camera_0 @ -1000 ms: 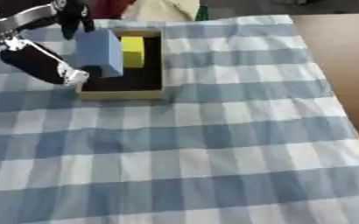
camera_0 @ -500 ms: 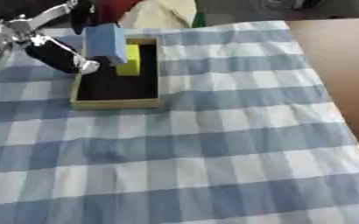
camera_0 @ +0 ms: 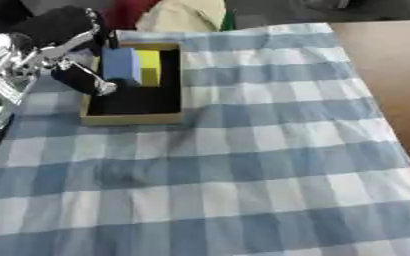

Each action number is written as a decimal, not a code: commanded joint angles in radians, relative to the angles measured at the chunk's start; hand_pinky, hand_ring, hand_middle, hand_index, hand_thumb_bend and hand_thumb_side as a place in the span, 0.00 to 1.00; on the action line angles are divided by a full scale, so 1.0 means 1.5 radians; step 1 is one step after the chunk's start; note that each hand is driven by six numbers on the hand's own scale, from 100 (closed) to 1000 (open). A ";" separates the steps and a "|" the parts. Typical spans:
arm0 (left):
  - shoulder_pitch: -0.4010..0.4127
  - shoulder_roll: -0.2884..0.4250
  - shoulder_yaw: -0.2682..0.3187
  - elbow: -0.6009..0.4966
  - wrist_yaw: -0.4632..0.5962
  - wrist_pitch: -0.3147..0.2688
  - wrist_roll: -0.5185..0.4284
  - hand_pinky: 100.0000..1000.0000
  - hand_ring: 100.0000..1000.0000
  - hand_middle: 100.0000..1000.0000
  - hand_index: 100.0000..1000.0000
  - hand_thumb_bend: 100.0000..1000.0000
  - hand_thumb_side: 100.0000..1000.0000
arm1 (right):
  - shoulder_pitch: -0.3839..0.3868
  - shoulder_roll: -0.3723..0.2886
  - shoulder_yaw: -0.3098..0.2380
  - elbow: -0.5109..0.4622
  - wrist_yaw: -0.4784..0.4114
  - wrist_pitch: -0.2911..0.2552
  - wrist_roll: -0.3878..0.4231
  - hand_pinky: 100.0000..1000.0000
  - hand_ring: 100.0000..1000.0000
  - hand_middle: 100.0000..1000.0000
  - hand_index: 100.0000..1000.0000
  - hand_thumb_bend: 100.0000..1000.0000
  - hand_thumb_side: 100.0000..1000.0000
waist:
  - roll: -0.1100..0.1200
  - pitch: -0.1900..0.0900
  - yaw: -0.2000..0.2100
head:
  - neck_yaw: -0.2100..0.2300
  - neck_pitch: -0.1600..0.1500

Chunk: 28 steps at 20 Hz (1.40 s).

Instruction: Pick up objects on the table and place them in the box.

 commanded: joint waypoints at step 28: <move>0.003 0.010 0.018 -0.011 -0.058 -0.024 -0.025 0.80 0.74 0.68 0.79 0.45 0.43 | 0.000 -0.004 -0.006 -0.013 -0.005 0.004 0.006 0.86 0.76 0.57 0.64 0.00 0.78 | -0.002 -0.028 0.006 | 0.004 0.012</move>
